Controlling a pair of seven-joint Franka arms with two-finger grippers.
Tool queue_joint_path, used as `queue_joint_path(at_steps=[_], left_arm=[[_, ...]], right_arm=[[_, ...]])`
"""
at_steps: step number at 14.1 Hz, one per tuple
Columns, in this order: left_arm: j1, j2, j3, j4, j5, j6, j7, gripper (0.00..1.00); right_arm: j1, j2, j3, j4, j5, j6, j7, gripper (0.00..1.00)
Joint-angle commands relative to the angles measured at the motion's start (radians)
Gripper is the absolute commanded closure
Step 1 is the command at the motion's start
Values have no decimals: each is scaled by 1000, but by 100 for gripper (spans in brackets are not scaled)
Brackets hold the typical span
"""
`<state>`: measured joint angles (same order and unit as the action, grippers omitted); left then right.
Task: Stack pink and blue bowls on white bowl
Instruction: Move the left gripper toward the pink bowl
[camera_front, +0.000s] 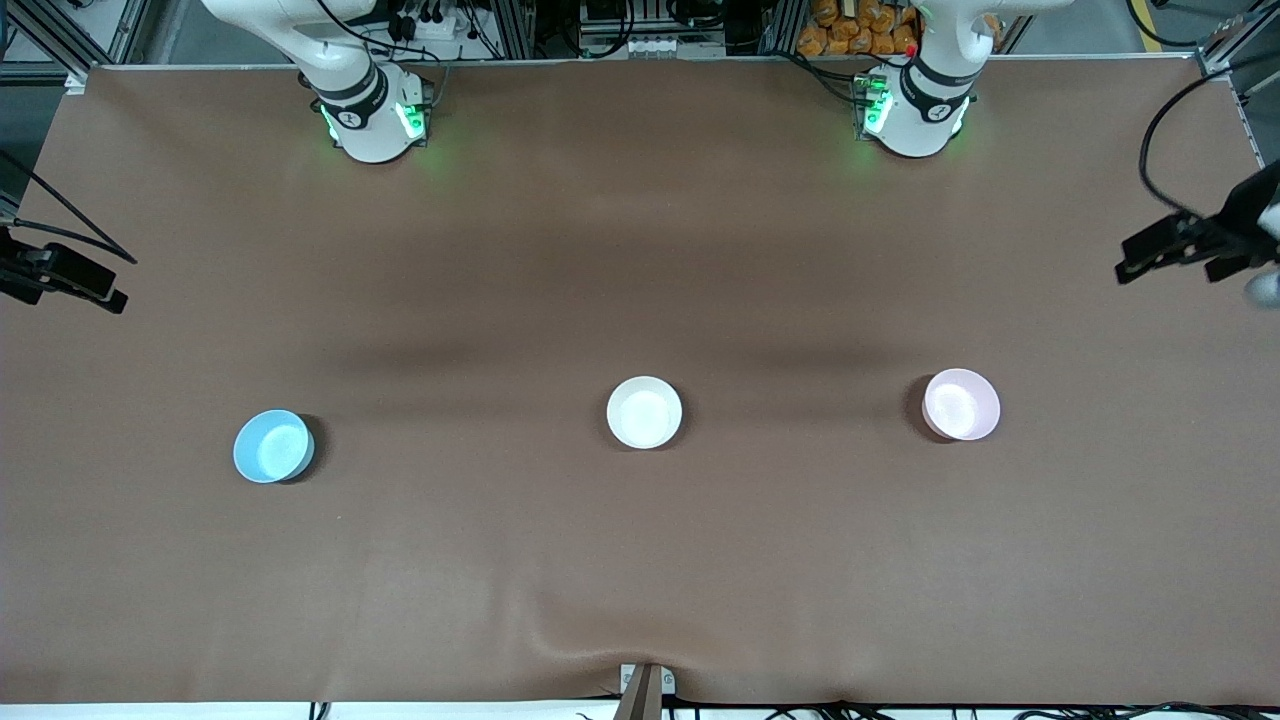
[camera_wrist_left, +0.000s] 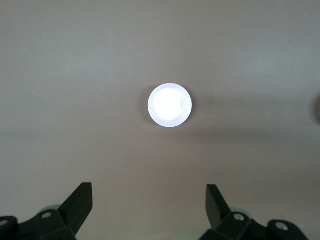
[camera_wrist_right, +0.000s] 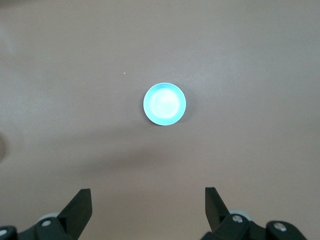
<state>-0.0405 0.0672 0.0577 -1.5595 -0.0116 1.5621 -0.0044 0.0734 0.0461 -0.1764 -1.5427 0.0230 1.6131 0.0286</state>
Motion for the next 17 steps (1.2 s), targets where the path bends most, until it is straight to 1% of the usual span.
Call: queue_joint_path(at_steps=[1, 3, 5, 7, 9, 11, 14, 17], left_arm=[[2, 65, -2, -28, 7, 77, -2, 0], [1, 66, -4, -127, 56, 212, 0, 0], [1, 69, -4, -218, 64, 327, 0, 0], [5, 98, -6, -273, 64, 393, 1, 0], [5, 131, -6, -333, 64, 488, 6, 0], [5, 169, -6, -367, 64, 562, 23, 0], [14, 262, -6, -378, 62, 654, 26, 0], [16, 319, -6, -435, 62, 804, 26, 0]], right_arm=[[-12, 5, 8, 16, 11, -5, 7, 0], [-12, 5, 6, 16, 12, -5, 7, 0], [-12, 5, 8, 16, 12, -1, 7, 0], [-12, 5, 8, 16, 15, -1, 7, 0], [-12, 5, 6, 18, 15, -2, 7, 0], [-14, 5, 8, 16, 15, -2, 7, 0], [-14, 5, 8, 18, 15, -2, 7, 0], [-12, 5, 6, 16, 15, -2, 7, 0]])
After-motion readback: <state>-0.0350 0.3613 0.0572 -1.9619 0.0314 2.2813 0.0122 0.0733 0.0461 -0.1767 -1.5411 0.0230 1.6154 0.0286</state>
